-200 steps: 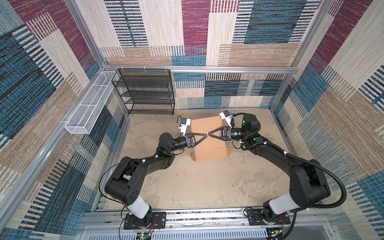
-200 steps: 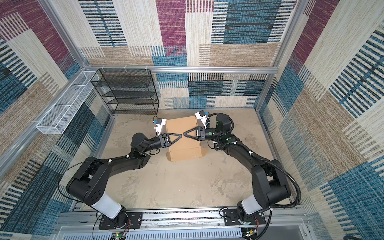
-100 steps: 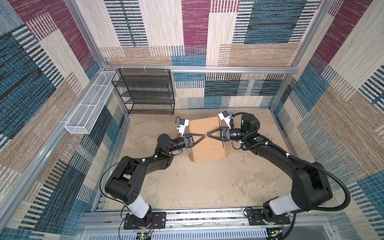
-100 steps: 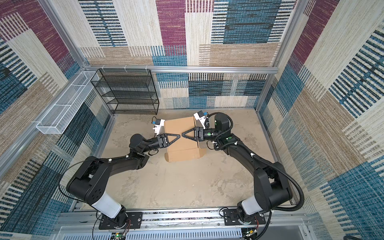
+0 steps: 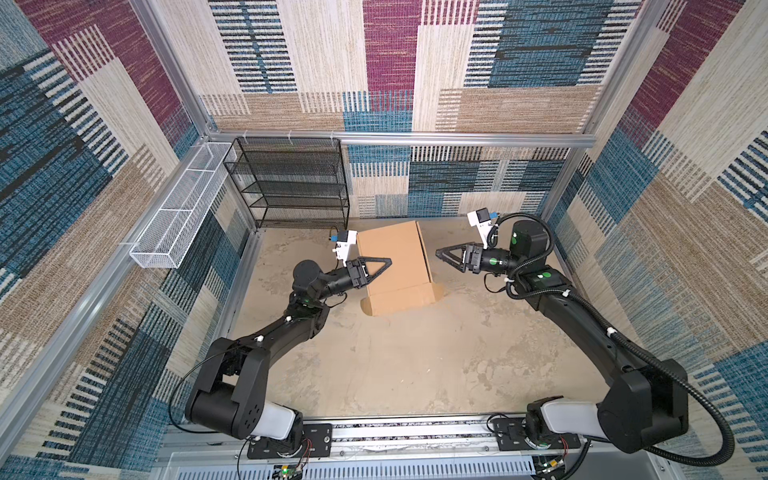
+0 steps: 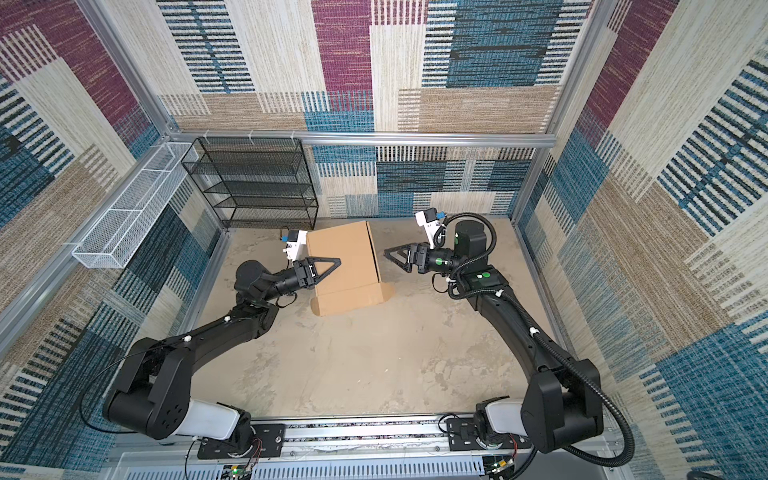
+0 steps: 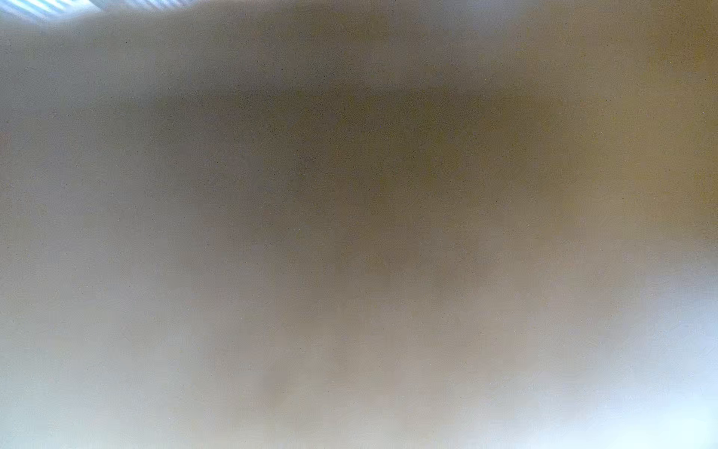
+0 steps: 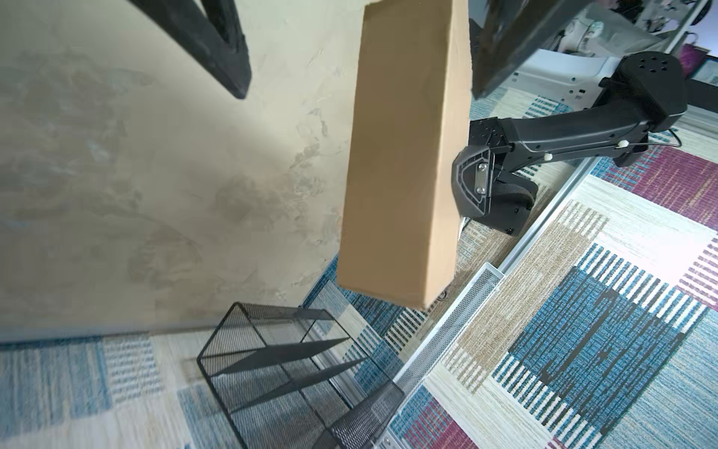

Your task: Fold the paper box

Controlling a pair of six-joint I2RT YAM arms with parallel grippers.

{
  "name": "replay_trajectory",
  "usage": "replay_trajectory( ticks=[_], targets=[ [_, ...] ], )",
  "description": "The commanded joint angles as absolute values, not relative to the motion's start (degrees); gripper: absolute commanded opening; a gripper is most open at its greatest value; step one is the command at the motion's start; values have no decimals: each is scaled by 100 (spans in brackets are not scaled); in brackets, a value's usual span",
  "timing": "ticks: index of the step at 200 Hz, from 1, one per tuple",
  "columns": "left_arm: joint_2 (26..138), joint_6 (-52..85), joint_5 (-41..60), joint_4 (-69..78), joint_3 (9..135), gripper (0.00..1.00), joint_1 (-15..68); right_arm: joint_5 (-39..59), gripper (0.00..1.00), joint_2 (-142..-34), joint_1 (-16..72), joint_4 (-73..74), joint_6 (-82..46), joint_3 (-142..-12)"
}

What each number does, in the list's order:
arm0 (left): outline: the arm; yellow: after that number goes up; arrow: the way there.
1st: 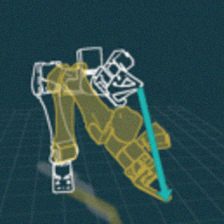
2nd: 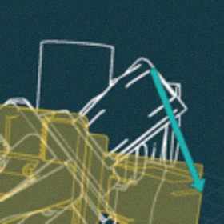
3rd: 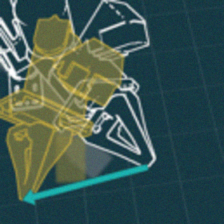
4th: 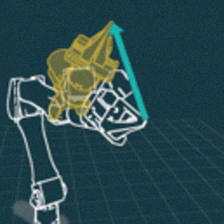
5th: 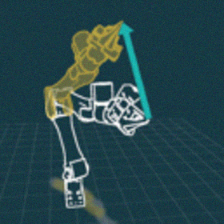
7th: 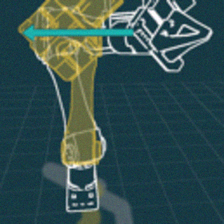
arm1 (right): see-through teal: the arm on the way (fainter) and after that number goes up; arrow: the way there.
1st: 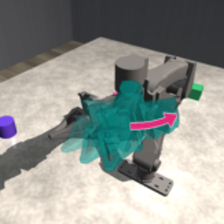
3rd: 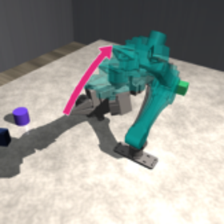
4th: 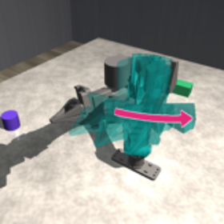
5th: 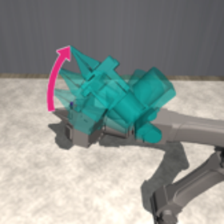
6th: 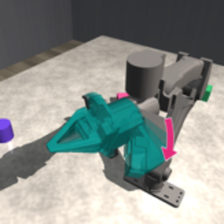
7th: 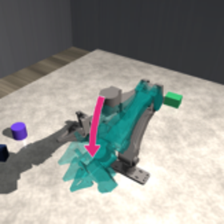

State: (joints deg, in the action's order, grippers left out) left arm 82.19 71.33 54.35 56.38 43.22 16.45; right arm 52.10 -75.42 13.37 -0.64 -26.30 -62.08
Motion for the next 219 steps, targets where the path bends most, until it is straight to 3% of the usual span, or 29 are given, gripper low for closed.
replay_trajectory(
  ticks=[1,58,119,185,219],
  targets=[
    [7981,6909,5504,3889,4585,22,1477,4741,90,-7456,1318,-362,-1944,-6425],
    [7712,7255,5380,1431,5401,20,1257,3234,87,-6932,1316,-633,-514,-6222],
    [7722,7738,5228,-1127,6424,18,1218,2939,83,-6829,1320,-133,70,-5638],
    [8395,6737,5645,-4353,7415,18,1213,2896,83,-6205,1556,256,439,-4652],
    [9117,5452,5781,-6600,8585,18,1213,2423,82,-6057,2246,-34,635,-4543]
  ],
)
